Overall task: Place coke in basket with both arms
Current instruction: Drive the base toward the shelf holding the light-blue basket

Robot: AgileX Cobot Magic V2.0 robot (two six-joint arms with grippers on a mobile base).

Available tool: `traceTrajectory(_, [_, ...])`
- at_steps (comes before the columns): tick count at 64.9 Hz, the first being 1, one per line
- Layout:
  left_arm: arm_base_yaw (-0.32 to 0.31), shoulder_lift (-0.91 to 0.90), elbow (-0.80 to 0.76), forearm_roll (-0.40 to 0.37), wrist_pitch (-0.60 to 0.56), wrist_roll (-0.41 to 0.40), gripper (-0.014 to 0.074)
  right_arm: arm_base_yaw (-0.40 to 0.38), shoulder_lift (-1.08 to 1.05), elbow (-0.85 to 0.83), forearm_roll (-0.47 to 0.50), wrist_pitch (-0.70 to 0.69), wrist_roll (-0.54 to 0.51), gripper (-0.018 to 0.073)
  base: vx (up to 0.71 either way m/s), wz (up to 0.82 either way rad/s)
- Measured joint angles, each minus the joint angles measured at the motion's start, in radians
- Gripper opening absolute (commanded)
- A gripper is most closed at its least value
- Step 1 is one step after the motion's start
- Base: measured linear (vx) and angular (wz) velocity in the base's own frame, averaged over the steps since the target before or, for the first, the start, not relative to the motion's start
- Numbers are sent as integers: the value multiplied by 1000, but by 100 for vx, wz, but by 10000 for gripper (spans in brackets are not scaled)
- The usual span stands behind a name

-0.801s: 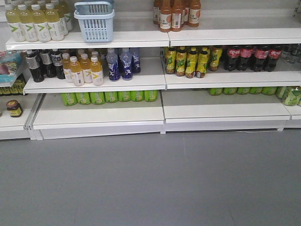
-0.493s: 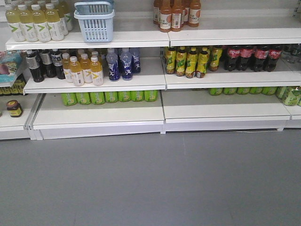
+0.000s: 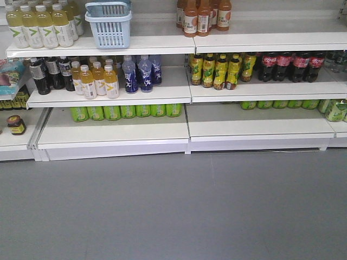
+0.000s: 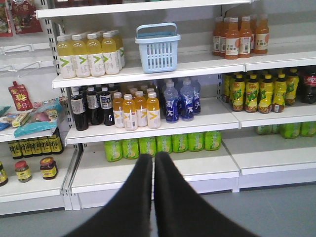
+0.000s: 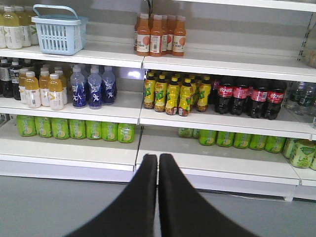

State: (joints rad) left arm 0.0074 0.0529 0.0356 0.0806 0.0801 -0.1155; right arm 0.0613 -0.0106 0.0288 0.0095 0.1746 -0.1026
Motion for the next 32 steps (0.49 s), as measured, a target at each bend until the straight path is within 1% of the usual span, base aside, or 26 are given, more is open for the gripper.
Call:
traceTrajectory(15, [0,0,0,0,0,0,-6,0,0,0,0,0,0,-2,5,-1])
traceTrajectory(32, [0,0,0,0,0,0,-6,0,0,0,0,0,0,-2,14,-3])
